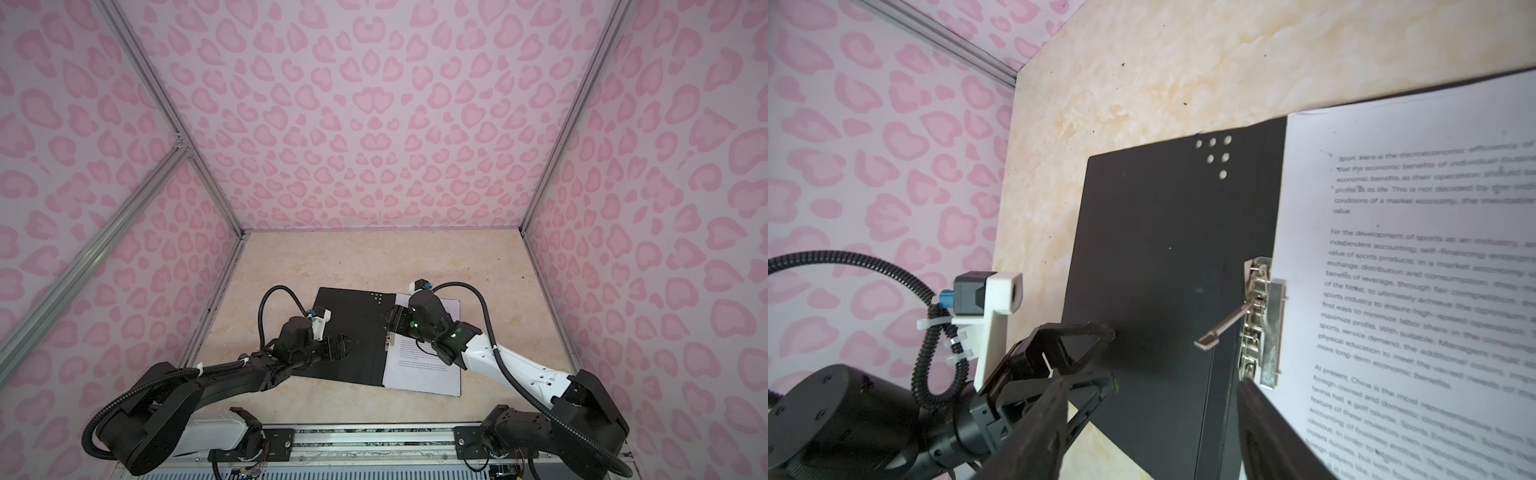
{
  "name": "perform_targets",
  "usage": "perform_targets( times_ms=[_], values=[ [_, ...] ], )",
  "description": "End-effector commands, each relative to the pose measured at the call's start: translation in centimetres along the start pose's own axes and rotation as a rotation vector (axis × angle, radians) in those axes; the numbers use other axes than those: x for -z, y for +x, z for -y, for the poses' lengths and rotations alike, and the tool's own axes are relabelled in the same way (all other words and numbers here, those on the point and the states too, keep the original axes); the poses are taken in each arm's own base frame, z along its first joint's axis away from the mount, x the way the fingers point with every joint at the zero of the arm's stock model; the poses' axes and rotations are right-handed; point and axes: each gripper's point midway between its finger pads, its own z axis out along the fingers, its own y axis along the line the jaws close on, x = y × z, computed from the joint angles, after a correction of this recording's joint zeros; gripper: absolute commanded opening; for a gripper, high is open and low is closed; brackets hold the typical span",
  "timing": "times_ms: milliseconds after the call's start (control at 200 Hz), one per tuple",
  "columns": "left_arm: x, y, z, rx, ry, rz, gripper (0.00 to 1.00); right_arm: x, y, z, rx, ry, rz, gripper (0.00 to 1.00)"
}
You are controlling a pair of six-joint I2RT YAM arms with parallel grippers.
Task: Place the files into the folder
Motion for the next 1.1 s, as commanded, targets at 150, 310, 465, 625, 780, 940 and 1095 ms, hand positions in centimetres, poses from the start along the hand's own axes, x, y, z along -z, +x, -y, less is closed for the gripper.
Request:
perform_targets(
  times_ms=[150, 310, 465, 625, 780, 940, 1095],
  values=[
    [0.3, 3.0, -2.5, 0.054, -0.095, -0.106, 0.99, 0.2, 2.0, 5.2, -0.080, 0.257, -0.082, 0.37],
    [0.4, 2.9, -2.4, 0.053, -0.093, -0.101, 0.99, -1.5, 3.2, 3.8, -0.348, 0.133, -0.070, 0.47],
    [0.3, 3.0, -2.4, 0.055, -0.091, -0.103, 0.99, -2.6, 3.5, 3.7, -0.546, 0.167, -0.027, 0.42],
    [0.1, 3.2, -2.3, 0.061, -0.081, -0.115, 0.99, -4.1, 3.7, 3.2, -0.642, 0.260, -0.056, 0.33],
    [0.1, 3.2, -2.0, 0.065, -0.068, -0.117, 0.99, -5.6, 4.5, 3.0, -0.706, 0.291, -0.098, 0.19],
    [0.5, 3.0, -1.9, 0.058, -0.065, -0.102, 0.99, -5.7, 4.9, 3.5, -0.730, 0.314, -0.096, 0.21],
    [0.6, 2.9, -1.8, 0.057, -0.061, -0.099, 0.99, -5.3, 3.8, 3.8, -0.737, 0.314, -0.046, 0.21]
  ],
)
